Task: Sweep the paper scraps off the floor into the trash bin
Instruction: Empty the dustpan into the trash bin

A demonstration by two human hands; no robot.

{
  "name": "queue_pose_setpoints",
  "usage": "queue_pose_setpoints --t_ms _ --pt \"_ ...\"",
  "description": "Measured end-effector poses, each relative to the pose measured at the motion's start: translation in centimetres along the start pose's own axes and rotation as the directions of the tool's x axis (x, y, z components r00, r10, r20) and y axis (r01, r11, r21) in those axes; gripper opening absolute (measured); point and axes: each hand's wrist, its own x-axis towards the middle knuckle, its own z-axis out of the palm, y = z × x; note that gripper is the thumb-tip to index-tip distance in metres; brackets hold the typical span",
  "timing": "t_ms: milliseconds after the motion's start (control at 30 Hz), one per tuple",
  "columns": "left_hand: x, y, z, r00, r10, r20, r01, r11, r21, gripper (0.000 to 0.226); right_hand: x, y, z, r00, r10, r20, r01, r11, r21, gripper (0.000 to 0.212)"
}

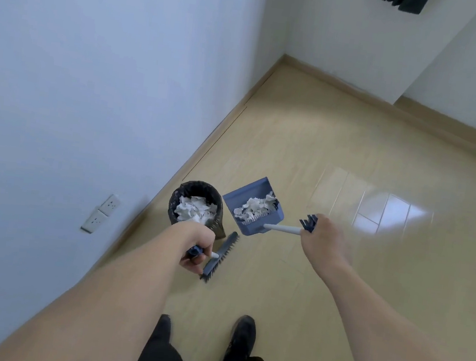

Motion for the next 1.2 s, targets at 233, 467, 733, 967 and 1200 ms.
queue_pose_setpoints --t_ms 233,467,733,967,1200 --pt "1.4 -5.5 -5.5 1.0 -0.008 0.024 0.003 0.984 0.179 0.033 -5.4 -3.3 1.5 0.996 -0.08 -0.043 0.081 0.997 0.013 0.005" --pt "2.0 -9.9 -10.1 0.997 -0.029 0.065 0.014 0.976 0.218 0.017 -8.9 -7.3 1.3 0.952 -0.304 -0.035 0.285 0.922 -0.261 0.013" --pt "1.9 -13.6 -14.5 0.998 -0.034 0.047 0.027 0.988 0.15 0.011 -9.0 -12.3 1.2 0.83 -0.523 0.196 0.522 0.599 -0.607 0.026" --pt "1.5 -14.5 -17.2 0.999 -0.028 0.04 0.025 0.996 0.084 0.018 -8.7 -15.8 1.4 0.715 -0.581 0.389 0.624 0.278 -0.73 0.035" --pt "1.4 -15.2 -19.0 0.997 -0.058 0.05 0.054 0.995 0.078 0.028 -8.1 -17.6 1.4 0.638 -0.565 0.523 0.673 0.079 -0.736 0.036"
